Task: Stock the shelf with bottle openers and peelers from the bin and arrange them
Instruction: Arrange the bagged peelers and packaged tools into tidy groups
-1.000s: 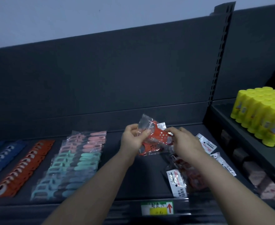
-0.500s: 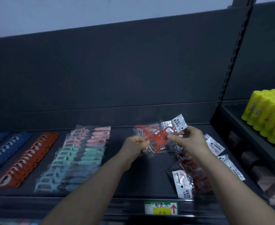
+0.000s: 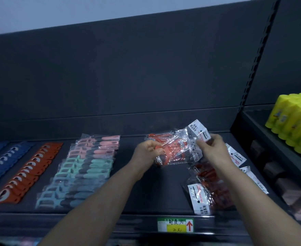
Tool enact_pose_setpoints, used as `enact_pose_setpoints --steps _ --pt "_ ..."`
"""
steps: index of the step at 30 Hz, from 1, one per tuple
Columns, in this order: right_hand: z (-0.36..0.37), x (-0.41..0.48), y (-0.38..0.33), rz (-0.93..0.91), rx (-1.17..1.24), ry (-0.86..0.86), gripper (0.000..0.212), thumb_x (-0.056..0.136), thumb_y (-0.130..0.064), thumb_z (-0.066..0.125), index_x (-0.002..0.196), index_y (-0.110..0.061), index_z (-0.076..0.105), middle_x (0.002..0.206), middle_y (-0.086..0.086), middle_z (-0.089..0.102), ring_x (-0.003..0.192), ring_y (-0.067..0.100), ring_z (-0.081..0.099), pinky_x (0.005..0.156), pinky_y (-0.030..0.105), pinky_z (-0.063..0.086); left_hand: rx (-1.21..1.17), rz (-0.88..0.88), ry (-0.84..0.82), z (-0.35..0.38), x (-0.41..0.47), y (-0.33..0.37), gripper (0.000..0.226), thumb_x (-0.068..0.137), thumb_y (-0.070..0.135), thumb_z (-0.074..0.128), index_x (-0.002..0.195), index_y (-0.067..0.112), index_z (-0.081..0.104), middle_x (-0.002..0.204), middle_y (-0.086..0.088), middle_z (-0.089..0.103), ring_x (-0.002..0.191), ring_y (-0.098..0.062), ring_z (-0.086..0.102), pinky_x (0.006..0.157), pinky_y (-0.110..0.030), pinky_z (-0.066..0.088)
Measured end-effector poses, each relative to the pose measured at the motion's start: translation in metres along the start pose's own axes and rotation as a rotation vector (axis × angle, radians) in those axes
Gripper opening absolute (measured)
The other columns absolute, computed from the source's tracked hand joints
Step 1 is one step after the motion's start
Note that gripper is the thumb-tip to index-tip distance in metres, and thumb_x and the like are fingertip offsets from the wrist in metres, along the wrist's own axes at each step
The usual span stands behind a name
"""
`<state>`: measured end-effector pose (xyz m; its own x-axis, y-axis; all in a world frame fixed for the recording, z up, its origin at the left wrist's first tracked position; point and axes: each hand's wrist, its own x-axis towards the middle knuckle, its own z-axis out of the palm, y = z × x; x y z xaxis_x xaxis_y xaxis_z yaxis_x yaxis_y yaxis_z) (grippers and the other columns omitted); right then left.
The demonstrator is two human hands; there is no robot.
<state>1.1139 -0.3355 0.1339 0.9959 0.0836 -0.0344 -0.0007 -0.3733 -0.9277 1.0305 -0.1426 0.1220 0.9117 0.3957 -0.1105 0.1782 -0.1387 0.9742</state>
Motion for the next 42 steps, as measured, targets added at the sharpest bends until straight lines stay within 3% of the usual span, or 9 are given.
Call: enact_pose_setpoints --steps 3,8,13,20,25,30,38,40,42 --pt "-0.012 0.003 0.006 -0.059 -0.105 0.097 0.062 0.086 -0.026 0.066 0.138 -0.011 0.035 0.118 0.004 0.055 0.102 0.024 0.056 0.086 0.035 0.044 0.162 0.014 -0.04 -0.008 0.008 -0.003 0.014 0.085 0.005 0.068 0.092 0.018 0.068 0.103 -0.004 0.07 0.097 -0.017 0.064 0.091 -0.03 0.05" --pt "-0.022 -0.006 0.015 -0.266 -0.596 0.03 0.039 0.088 -0.024 0.059 0.127 -0.02 0.054 0.122 0.007 0.053 0.114 0.028 0.051 0.089 0.037 0.045 0.571 0.037 -0.12 -0.011 0.023 -0.013 0.013 0.083 0.016 0.069 0.085 0.029 0.07 0.088 0.01 0.068 0.09 -0.011 0.063 0.091 -0.032 0.05" --pt "-0.023 -0.015 0.025 -0.312 -0.861 -0.097 0.032 0.091 -0.037 0.052 0.122 -0.032 0.056 0.124 -0.005 0.053 0.121 0.021 0.045 0.097 0.038 0.04 0.9 0.162 0.034 0.002 0.024 -0.009 0.015 0.083 0.026 0.065 0.097 0.028 0.07 0.098 0.008 0.065 0.097 -0.016 0.06 0.081 -0.028 0.048" --pt "-0.02 -0.021 0.027 -0.413 -0.867 -0.064 0.043 0.093 -0.043 0.051 0.134 -0.03 0.045 0.133 -0.004 0.048 0.126 0.02 0.043 0.099 0.04 0.037 0.895 0.084 0.18 0.0 0.031 -0.016 0.031 0.076 0.031 0.061 0.104 0.018 0.059 0.109 -0.002 0.053 0.105 -0.021 0.05 0.088 -0.038 0.05" --pt "0.007 -0.011 0.01 -0.607 -0.841 -0.225 0.053 0.093 -0.034 0.055 0.143 -0.03 0.039 0.156 0.004 0.026 0.146 0.023 0.018 0.112 0.04 0.025 0.679 0.051 0.137 -0.003 0.05 -0.023 0.058 0.06 0.05 0.046 0.111 0.023 0.054 0.117 -0.004 0.057 0.11 -0.026 0.054 0.093 -0.046 0.049" --pt "0.034 0.01 0.001 -0.48 -1.055 -0.525 0.086 0.086 -0.038 0.064 0.152 -0.037 0.008 0.16 0.0 -0.012 0.147 0.023 -0.014 0.119 0.044 0.0 0.687 0.018 0.002 -0.001 0.054 -0.013 0.071 0.092 0.045 0.052 0.152 0.028 0.018 0.161 -0.012 0.002 0.148 -0.028 0.009 0.119 -0.044 0.018" --pt "0.049 0.012 0.003 -0.358 -0.985 -0.656 0.082 0.088 -0.044 0.061 0.15 -0.043 0.007 0.16 -0.002 -0.011 0.148 0.028 -0.003 0.118 0.038 0.014 0.583 0.014 0.003 -0.01 0.072 -0.02 0.037 0.084 0.049 0.05 0.095 0.016 0.062 0.116 -0.003 0.052 0.1 -0.018 0.058 0.092 -0.04 0.049" --pt "0.053 0.01 0.004 -0.302 -0.942 -0.677 0.082 0.088 -0.053 0.057 0.15 -0.043 0.005 0.16 -0.003 -0.012 0.148 0.028 -0.006 0.118 0.038 0.01 0.519 0.048 0.045 -0.004 0.079 -0.02 0.029 0.089 0.036 0.052 0.067 0.017 0.055 0.095 -0.006 0.055 0.102 -0.034 0.057 0.094 -0.048 0.046" --pt "0.056 0.009 0.003 -0.266 -0.91 -0.656 0.075 0.092 -0.052 0.052 0.151 -0.041 0.007 0.16 -0.002 -0.012 0.148 0.029 -0.005 0.118 0.038 0.009 0.481 0.053 0.05 0.004 0.081 -0.018 0.024 0.095 0.019 0.053 0.071 0.013 0.051 0.095 -0.004 0.047 0.114 -0.033 0.048 0.106 -0.045 0.035"
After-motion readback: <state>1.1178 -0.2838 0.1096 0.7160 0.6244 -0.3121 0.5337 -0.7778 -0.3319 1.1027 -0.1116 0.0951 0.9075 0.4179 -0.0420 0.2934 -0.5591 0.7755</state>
